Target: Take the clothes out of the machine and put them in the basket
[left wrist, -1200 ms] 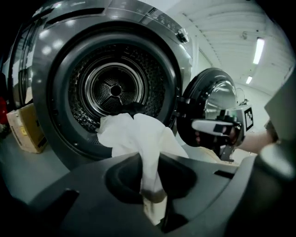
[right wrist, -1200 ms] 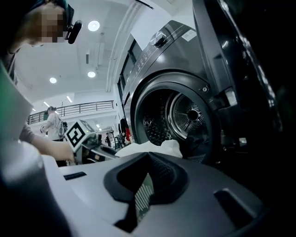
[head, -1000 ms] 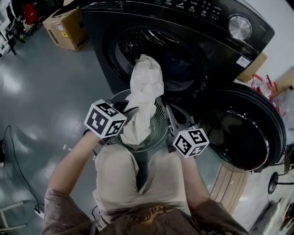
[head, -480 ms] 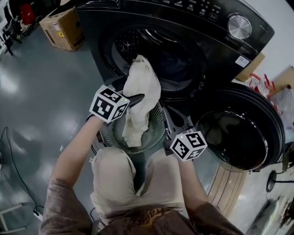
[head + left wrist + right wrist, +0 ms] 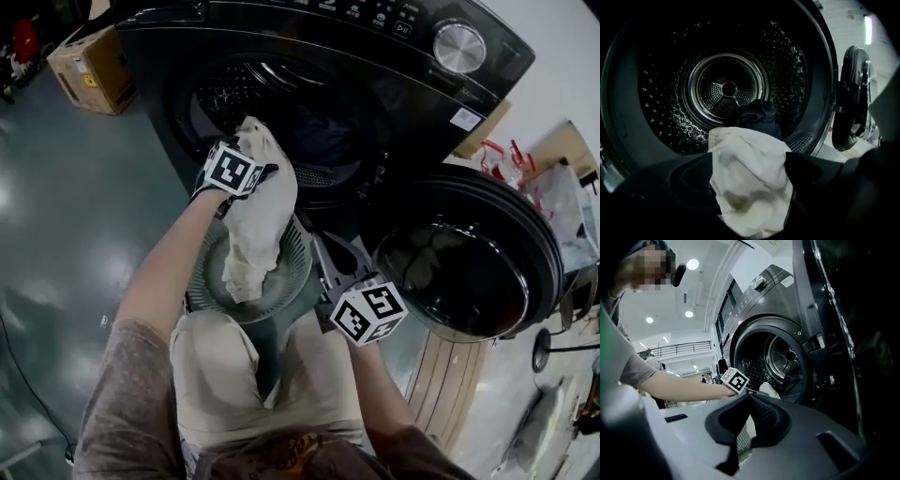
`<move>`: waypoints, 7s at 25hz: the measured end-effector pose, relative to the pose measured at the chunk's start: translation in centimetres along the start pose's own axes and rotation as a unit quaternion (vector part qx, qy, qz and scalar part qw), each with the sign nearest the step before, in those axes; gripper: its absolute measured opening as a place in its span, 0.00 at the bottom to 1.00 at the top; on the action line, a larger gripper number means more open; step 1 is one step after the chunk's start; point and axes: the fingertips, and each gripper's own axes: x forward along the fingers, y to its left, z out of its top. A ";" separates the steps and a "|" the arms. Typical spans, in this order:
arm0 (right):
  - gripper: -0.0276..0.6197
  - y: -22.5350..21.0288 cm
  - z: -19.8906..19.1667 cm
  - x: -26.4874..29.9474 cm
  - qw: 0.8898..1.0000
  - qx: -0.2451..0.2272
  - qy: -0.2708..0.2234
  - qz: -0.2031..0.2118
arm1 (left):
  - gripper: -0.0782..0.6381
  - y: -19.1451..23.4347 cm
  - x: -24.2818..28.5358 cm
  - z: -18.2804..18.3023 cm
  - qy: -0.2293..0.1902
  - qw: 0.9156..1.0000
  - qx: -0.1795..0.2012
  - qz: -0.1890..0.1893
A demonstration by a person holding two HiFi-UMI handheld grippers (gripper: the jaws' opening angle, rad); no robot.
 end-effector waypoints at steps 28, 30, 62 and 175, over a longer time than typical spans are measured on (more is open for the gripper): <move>0.04 -1.2 0.6 -0.2 1.000 -0.001 -0.011 0.003 | 0.29 -10.8 -13.4 -4.3 0.036 0.985 0.024 -0.167; 0.04 -1.1 0.6 0.2 1.000 0.000 -0.012 0.008 | 0.29 -11.5 -15.3 -5.1 0.039 0.985 0.017 -0.169; 0.04 -1.3 0.1 1.0 1.000 0.000 -0.015 -0.010 | 0.70 -6.8 -3.1 5.3 -0.130 0.987 0.061 -0.066; 0.04 -1.5 2.4 -3.2 0.998 -0.037 -0.016 -0.040 | 0.53 -4.8 4.5 1.1 0.009 0.998 0.020 -0.051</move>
